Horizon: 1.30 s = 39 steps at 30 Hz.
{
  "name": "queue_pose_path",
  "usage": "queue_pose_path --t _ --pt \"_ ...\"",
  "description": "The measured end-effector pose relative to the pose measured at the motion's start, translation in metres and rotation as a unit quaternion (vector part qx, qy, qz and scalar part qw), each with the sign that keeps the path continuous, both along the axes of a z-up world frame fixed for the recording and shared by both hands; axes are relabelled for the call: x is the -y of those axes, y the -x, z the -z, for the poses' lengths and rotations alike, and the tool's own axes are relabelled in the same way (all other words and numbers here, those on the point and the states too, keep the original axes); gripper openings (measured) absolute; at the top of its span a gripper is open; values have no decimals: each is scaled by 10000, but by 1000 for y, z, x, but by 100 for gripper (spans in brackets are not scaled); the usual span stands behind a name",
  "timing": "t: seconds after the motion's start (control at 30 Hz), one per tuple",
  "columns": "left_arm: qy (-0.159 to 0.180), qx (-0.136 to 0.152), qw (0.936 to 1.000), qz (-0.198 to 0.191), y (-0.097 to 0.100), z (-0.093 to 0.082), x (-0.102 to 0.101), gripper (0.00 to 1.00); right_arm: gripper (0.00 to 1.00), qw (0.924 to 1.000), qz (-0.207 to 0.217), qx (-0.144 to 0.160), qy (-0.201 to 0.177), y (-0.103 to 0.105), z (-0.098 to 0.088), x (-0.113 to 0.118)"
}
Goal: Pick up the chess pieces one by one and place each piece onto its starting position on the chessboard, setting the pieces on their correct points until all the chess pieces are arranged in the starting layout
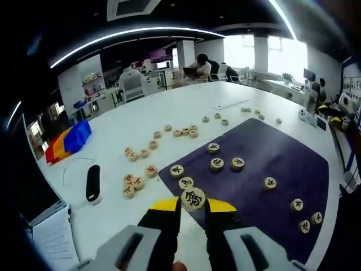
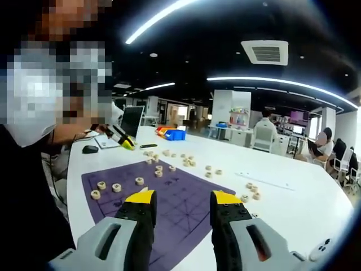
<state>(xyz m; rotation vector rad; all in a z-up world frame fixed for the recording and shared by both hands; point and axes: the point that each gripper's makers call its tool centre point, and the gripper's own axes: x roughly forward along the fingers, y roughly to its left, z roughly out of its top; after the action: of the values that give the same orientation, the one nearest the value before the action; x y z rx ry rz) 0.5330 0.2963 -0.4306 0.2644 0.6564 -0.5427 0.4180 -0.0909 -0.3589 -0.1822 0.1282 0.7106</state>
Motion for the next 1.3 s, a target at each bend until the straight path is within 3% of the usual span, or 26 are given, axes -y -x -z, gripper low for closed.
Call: queue_pose_path --t 0.33,0.4,0.47,0.9,1.1,1.17,1.3 --pt "-85 -278 9992 264 -12 32 28 19 39 10000 33 15 21 1 -2 2" --pt "-423 -232 9985 253 -17 39 25 19 39 10000 53 22 22 2 -3 3" --pt "-505 -232 9981 283 -19 43 28 19 39 10000 85 20 24 2 -3 6" --pt "-457 -528 9974 161 -27 67 30 19 39 10000 71 -2 26 1 -1 6" --pt "-236 -576 9980 68 -26 67 31 20 39 10000 79 -19 23 0 0 6" --pt "-199 -542 9983 75 -24 65 32 25 39 10000 81 -17 21 0 -1 6" --pt "-46 -384 9992 125 -16 50 37 30 39 10000 56 -12 25 1 -1 4"
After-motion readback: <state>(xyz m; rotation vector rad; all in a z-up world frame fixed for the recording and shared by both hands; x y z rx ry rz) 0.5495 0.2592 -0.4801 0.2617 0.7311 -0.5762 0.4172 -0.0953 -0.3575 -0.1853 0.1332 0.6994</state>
